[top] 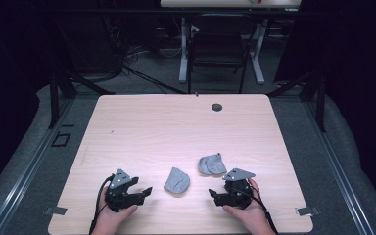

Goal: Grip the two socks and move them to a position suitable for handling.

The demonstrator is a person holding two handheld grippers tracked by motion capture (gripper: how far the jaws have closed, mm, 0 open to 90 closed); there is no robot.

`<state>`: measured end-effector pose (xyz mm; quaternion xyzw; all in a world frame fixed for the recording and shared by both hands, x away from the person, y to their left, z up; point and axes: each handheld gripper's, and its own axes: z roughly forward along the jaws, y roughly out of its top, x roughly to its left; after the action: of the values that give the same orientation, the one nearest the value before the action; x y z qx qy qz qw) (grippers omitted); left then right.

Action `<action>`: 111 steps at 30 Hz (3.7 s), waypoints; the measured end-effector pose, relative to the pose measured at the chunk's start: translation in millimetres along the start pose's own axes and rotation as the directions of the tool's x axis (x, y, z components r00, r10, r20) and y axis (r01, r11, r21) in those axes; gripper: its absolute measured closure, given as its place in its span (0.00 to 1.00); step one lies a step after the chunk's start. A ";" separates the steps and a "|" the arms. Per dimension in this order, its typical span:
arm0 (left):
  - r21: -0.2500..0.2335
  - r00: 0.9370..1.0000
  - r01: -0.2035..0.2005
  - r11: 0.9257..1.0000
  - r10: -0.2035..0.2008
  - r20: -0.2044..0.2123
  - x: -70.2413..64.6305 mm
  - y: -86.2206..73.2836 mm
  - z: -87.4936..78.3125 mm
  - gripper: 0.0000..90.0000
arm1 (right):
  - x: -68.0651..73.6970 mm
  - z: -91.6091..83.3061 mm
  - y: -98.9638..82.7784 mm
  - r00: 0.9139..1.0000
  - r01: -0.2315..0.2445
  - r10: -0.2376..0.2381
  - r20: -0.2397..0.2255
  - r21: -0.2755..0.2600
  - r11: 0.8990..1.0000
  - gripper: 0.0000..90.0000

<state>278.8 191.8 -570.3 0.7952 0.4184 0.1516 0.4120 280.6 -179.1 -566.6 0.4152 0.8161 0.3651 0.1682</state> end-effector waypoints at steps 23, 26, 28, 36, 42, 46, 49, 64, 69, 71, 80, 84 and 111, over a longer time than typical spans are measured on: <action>-0.007 0.999 -0.028 1.000 0.028 0.026 -10.4 5.1 0.8 0.60 | 5.9 -5.0 0.2 0.999 0.036 -0.036 0.014 -0.032 0.999 0.63; -0.001 0.999 -0.030 1.000 0.030 0.035 -12.3 8.4 4.1 0.62 | 5.6 -5.8 0.4 1.000 0.025 -0.024 0.006 -0.043 0.999 0.66; -0.002 0.999 -0.031 1.000 0.031 0.032 -15.2 10.5 6.9 0.63 | 5.4 -6.0 0.4 1.000 0.019 -0.019 0.005 -0.042 0.999 0.67; -0.006 0.996 -0.073 0.997 0.073 0.047 -27.8 27.6 17.6 0.74 | 5.3 -7.9 0.5 1.000 0.002 -0.002 0.000 -0.059 0.998 0.74; 0.016 0.993 -0.100 0.995 0.099 0.067 -35.7 32.7 32.0 0.92 | 5.6 -7.3 0.0 1.000 0.005 -0.005 0.001 -0.062 0.998 0.75; 0.025 0.993 -0.104 0.994 0.102 0.064 -37.1 33.1 37.2 0.99 | 5.0 -8.0 -0.6 1.000 0.010 -0.009 0.001 -0.049 0.999 0.75; 0.049 0.992 -0.111 0.993 0.107 0.066 -37.9 31.6 44.3 1.00 | 5.1 -8.2 -0.7 1.000 0.010 -0.010 0.000 -0.055 0.998 0.75; 0.083 0.987 -0.116 0.990 0.106 0.118 -46.6 23.8 52.2 1.00 | 4.4 -8.1 -0.6 1.000 0.010 -0.010 -0.002 -0.052 0.999 0.74; 0.062 0.983 -0.141 0.988 0.133 0.125 -53.1 29.9 48.0 0.99 | 3.1 -8.6 -0.6 1.000 -0.002 0.001 -0.009 -0.060 0.998 0.74; 0.046 0.983 -0.146 0.988 0.140 0.118 -53.8 34.6 46.9 0.99 | 3.0 -8.7 -0.7 1.000 -0.003 0.002 -0.010 -0.060 0.998 0.74; 0.038 0.984 -0.146 0.989 0.141 0.108 -51.7 49.9 63.8 0.99 | 2.2 -7.8 -1.3 1.000 -0.008 0.007 -0.010 -0.063 0.998 0.73; 0.058 0.984 -0.151 0.987 0.144 0.103 -52.0 46.7 69.1 0.99 | 1.2 -8.6 -1.2 1.000 -0.012 0.011 -0.011 -0.067 0.998 0.73; 0.083 0.980 -0.160 0.984 0.148 0.133 -65.3 28.7 62.3 0.99 | 0.2 -9.7 -1.1 1.000 -0.017 0.016 -0.019 -0.068 0.998 0.73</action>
<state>291.3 98.4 -579.4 0.8514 0.3354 0.1129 0.3872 274.3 -183.8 -560.9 0.4125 0.8012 0.3980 0.1718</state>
